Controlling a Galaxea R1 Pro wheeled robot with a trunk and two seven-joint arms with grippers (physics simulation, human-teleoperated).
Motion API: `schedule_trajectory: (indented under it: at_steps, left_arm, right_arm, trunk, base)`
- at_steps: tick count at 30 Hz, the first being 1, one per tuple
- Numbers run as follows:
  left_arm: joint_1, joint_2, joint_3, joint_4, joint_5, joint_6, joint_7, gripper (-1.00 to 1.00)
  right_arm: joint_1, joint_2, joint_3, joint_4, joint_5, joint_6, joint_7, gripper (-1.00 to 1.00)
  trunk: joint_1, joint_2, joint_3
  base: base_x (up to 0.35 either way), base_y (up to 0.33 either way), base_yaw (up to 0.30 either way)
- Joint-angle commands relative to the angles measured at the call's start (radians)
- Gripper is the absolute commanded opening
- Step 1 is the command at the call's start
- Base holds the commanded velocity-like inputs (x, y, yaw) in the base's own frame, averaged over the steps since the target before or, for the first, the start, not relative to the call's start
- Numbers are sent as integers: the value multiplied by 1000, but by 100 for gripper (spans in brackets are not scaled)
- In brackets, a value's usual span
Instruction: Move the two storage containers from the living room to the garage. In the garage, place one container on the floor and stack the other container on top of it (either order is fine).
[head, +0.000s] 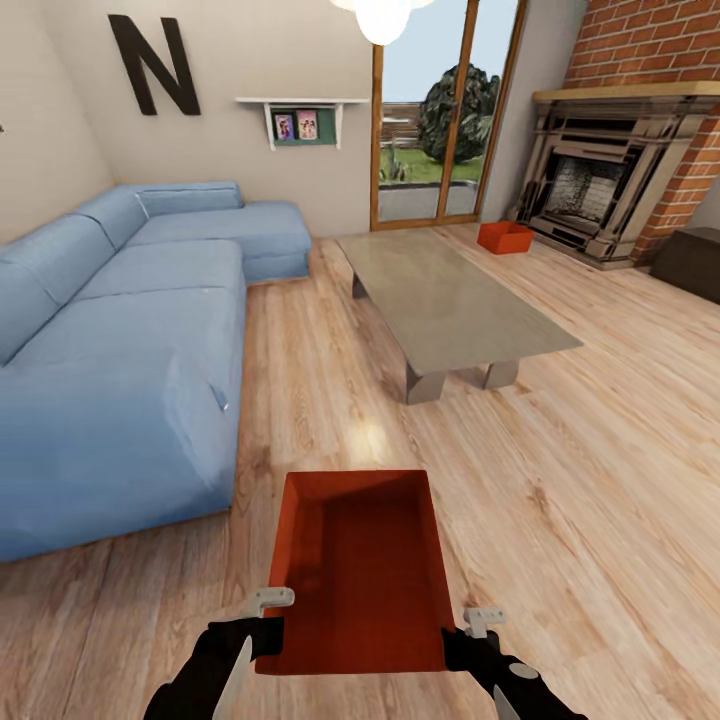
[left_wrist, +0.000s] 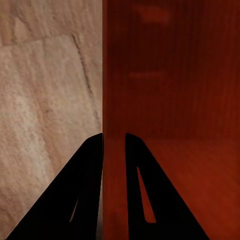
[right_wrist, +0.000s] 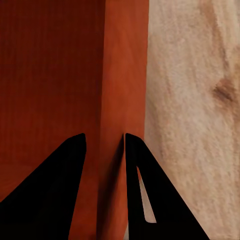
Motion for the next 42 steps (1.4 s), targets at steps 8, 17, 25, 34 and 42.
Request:
schedule_trajectory:
  at_steps: [8,17,25,34,42]
  left_arm:
    - [0,-3,1,0,27,2,-7,-100]
    - [-1,-2,1,0,27,2,-7,-100]
    - [0,-2,1,0,27,2,-7,-100]
    - [0,-2,1,0,27,2,-7,-100]
    - [0,-3,1,0,27,2,-7,-100]
  right_arm:
    - [0,0,12,2,-11,-3,44,-100]
    - [0,0,12,2,-11,-3,44,-100]
    - [0,0,12,2,-11,-3,44,-100]
    - [0,0,12,2,-11,-3,43,-100]
    - [0,0,11,2,-11,-3,40,-100]
  trunk:
    - [-31,56,37]
    - [-65,119,79]
    - [-96,175,117]
    - [-131,238,158]
    - [-161,294,194]
  base:
    - [0,0,112]
    - [0,0,107]
    - [0,0,129]
    - [0,0,168]
    - [0,0,165]
